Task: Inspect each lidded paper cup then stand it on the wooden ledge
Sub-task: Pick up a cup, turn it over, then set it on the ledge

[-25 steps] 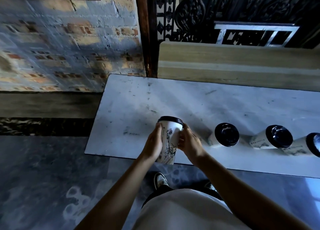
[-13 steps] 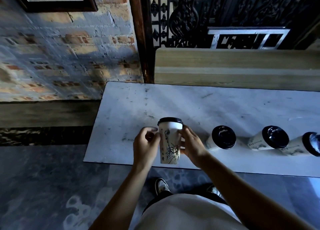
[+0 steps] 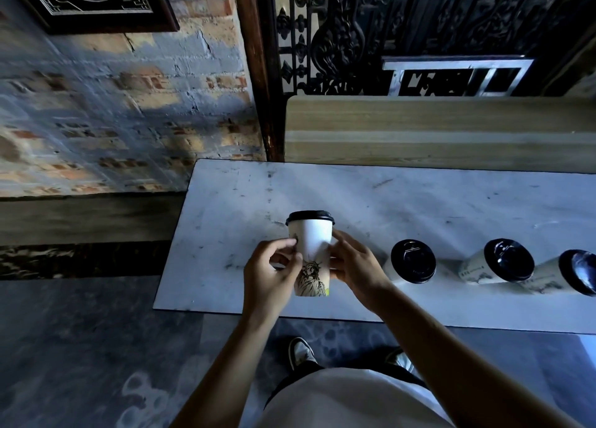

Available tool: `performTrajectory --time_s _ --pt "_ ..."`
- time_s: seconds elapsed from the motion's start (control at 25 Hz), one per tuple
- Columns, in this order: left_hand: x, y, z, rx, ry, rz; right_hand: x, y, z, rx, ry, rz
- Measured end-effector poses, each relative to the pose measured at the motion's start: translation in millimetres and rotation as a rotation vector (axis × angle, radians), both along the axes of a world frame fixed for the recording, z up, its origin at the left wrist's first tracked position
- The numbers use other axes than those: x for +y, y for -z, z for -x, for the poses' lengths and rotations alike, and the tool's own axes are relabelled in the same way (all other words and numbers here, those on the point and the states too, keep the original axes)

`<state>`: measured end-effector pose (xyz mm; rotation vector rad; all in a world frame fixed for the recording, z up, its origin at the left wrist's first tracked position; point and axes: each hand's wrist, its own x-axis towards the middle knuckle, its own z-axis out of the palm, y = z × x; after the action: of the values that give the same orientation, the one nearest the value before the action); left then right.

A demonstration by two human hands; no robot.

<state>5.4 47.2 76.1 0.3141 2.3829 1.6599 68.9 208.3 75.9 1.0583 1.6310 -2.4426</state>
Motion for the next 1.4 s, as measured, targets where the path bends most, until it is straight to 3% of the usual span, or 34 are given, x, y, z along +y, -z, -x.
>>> performTrajectory --time_s 0.32,0.56,0.76,1.12,1.4 --pt "-5 -3 3 0.042 0.014 0.008 2 0 0 0.052 -0.074 -0.082" --pt "1 -5 -4 -0.058 -0.025 -0.081 3 -14 -4 0.062 -0.030 0.031" --pt "2 -1 -1 -0.095 -0.028 -0.073 5 -21 -1 0.082 -0.041 -0.003" --pt "1 -12 1 0.143 -0.017 -0.074 10 -12 -5 0.103 -0.013 -0.009" --pt "9 -15 -3 -0.044 -0.023 -0.131 19 -19 -6 0.207 -0.141 -0.191"
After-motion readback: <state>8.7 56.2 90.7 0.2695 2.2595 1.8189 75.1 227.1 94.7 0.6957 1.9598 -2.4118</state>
